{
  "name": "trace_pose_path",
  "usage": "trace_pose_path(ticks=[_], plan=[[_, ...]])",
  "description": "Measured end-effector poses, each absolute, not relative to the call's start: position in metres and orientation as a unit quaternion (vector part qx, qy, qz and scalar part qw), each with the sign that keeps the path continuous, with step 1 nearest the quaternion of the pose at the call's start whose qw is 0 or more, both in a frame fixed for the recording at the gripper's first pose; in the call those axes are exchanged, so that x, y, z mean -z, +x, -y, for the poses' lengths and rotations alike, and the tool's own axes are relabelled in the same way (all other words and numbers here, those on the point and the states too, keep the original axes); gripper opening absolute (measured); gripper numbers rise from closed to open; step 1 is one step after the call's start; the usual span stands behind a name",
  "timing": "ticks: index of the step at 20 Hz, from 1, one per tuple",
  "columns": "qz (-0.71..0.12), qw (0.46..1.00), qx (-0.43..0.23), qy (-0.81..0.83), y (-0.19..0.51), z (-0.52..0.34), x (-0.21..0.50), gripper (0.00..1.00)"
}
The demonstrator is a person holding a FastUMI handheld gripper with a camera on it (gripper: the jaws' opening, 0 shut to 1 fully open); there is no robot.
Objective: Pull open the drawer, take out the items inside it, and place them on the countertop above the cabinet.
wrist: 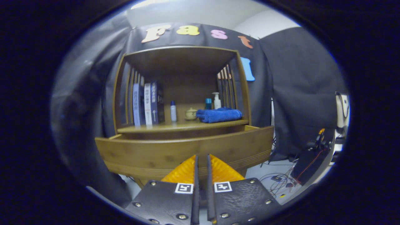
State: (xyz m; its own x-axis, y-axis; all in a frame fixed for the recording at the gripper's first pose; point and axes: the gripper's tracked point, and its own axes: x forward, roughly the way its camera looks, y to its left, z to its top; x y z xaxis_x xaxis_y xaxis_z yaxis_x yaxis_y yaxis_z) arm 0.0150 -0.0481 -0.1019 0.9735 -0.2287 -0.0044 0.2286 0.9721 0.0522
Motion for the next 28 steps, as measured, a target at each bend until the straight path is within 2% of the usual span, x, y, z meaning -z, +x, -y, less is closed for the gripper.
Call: trace_pose_path(ticks=[3,5,8,11,13,14,19,24,26,27,28], plan=[[-0.016,0.997,0.071,0.011,0.016,0.024,0.113,0.1],[-0.028,0.997,0.065,0.011,0.02,0.019,0.124,0.1],[-0.035,0.998,0.011,0.042,0.031,-0.007,0.141,0.1],[-0.044,0.997,0.03,0.056,0.042,0.006,0.16,0.53],[-0.053,0.997,0.013,0.063,0.052,-0.001,0.169,0.82],[-0.058,0.996,0.009,0.063,0.058,-0.002,0.175,0.82],[-0.028,0.998,0.011,0.062,0.079,-0.003,0.159,0.57],[-0.076,0.997,0.016,0.011,0.081,-0.006,0.17,0.3],[-0.088,0.996,0.023,-0.003,0.081,-0.005,0.17,0.3],[-0.097,0.995,0.026,-0.009,0.071,-0.004,0.171,0.24],[-0.1,0.995,0.025,-0.014,0.062,-0.006,0.172,0.24]])
